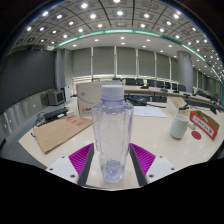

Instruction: Pour water

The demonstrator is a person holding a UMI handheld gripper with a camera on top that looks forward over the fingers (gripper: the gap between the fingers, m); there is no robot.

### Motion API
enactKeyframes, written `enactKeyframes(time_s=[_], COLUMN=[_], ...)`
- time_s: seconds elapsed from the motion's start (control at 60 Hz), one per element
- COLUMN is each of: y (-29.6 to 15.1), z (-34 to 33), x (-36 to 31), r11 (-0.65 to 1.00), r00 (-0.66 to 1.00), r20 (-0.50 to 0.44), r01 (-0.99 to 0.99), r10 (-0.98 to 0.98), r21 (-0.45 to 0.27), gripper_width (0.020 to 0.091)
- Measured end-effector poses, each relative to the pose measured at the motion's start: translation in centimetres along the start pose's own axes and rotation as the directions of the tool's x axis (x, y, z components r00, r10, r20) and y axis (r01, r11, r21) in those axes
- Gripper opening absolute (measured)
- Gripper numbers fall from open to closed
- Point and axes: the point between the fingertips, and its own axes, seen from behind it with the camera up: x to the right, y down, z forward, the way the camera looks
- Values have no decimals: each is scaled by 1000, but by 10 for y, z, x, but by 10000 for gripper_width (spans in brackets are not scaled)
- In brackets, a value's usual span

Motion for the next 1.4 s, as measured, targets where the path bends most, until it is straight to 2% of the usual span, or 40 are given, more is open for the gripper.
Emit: enactKeyframes(time_s=[0.05, 0.1, 0.183, 0.233, 0.25, 0.35, 0.45, 0.55, 0.65, 0.767, 0.883, 1.017, 1.25, 1.333, 1.4], y=[-1, -4, -5, -7, -8, -16, -34, -70, -116, -171, -203, -214, -204, -193, -187], z=[11, 16, 20, 20, 21, 19, 20, 24, 28, 40, 59, 84, 115, 124, 127], x=[-1, 2, -1, -1, -1, 2, 2, 6, 18, 43, 82, 129, 182, 192, 198], r11=[1000, 999, 999, 999, 999, 999, 996, 982, 924, 768, 519, 171, -263, -380, -425], r00=[1000, 1000, 1000, 1000, 1000, 1000, 998, 985, 929, 770, 503, 132, -352, -479, -524], r20=[1, -16, -3, 6, 7, -3, 16, 45, 110, 218, 321, 366, 351, 319, 292], r01=[6, 10, 0, -7, -8, -18, -69, -169, -364, -630, -854, -982, -924, -865, -839], r10=[-6, -10, 0, 7, 8, 19, 68, 166, 352, 600, 803, 921, 868, 818, 800], r21=[17, 36, 44, 45, 44, 50, 57, 87, 119, 114, 40, -78, -277, -327, -340], gripper_width=[628, 517, 491, 456, 423, 368, 369, 368, 368, 368, 366, 365, 366, 365, 367])
